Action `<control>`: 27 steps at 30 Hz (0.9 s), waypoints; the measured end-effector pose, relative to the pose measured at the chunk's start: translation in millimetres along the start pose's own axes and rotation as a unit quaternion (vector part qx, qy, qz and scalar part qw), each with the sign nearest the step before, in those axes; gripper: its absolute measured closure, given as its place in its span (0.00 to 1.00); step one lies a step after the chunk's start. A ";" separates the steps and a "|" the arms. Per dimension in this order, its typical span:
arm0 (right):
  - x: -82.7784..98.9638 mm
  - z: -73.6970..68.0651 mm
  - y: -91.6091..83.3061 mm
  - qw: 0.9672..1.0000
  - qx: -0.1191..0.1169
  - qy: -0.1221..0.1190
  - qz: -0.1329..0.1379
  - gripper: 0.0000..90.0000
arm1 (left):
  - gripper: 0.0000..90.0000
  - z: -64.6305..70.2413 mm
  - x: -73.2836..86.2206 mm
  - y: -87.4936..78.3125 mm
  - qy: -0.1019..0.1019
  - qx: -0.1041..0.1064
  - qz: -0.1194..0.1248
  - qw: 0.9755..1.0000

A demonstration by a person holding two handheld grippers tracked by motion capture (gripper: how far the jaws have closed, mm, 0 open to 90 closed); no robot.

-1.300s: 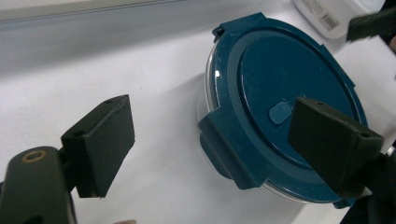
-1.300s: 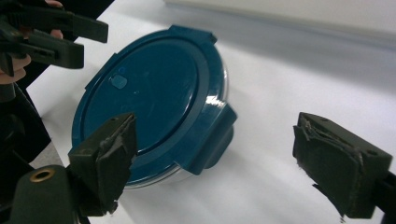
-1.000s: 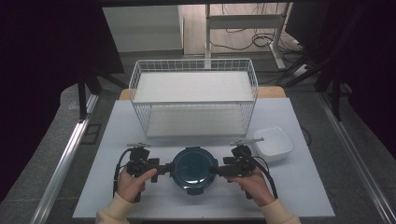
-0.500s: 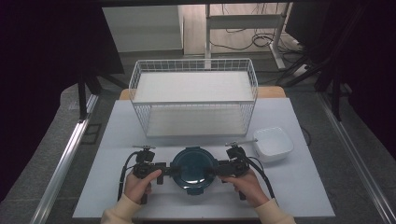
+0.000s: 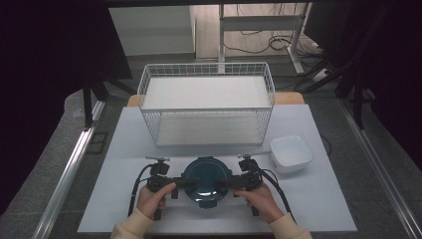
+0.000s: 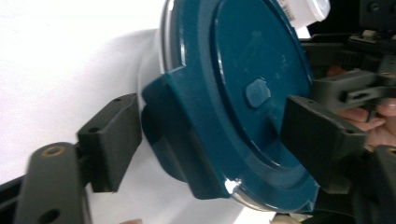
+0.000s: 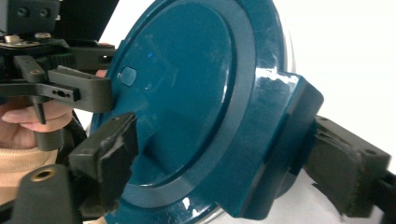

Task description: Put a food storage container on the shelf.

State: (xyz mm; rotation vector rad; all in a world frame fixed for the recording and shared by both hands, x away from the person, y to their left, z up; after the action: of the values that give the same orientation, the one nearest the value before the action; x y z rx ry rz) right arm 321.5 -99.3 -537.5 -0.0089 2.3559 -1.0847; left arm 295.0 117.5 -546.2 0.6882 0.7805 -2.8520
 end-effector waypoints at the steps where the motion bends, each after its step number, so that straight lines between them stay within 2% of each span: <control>1: -0.1 1.2 -0.8 1.000 -0.004 0.012 0.002 0.21 | 0.25 0.5 0.3 1.2 -0.001 -0.001 -0.001 1.000; 5: -0.5 3.3 -1.0 1.000 -0.010 0.023 0.000 0.23 | 0.26 0.7 0.4 1.9 -0.009 -0.002 0.002 1.000; 6: -0.9 4.5 -1.5 0.999 -0.015 0.030 -0.002 0.25 | 0.27 0.0 0.2 1.2 -0.020 0.000 0.009 1.000; 7: -0.9 4.5 -1.5 0.999 -0.015 0.030 -0.002 0.25 | 0.29 0.0 0.2 1.2 -0.020 0.000 0.009 1.000; 10: -1.1 6.3 -1.8 0.999 -0.021 0.044 0.004 0.27 | 0.31 -2.0 -0.2 -0.8 -0.037 0.008 0.017 0.999; 15: 0.2 5.4 -7.3 0.999 -0.025 0.046 0.014 0.33 | 0.36 2.9 0.3 -5.0 -0.030 0.004 0.017 0.999; 22: 1.4 2.7 -13.3 0.998 -0.022 0.049 0.025 0.38 | 0.38 5.9 0.3 -8.5 -0.031 0.002 0.021 0.999; 23: 1.5 2.4 -14.2 0.998 -0.023 0.049 0.026 0.39 | 0.39 6.9 -0.3 -8.6 -0.036 0.001 0.028 0.999; 27: 1.3 0.1 -18.6 0.998 -0.025 0.043 0.037 0.43 | 0.41 9.6 -1.2 -12.5 -0.024 -0.004 0.031 0.999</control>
State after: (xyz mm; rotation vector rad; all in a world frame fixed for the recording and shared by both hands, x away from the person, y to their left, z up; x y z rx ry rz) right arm 316.5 -112.3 -525.0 0.1080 2.4400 -1.0099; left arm 289.5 123.4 -532.7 0.6304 0.7498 -2.7978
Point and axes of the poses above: each handheld gripper's, and its own axes: y roughly forward along the jaws, x roughly out of its underside, z roughly to its right, the point moved 5 cm from there along y, roughly forward along the jaws, and after that the axes turned 7 degrees about x, right-handed, at the moved point
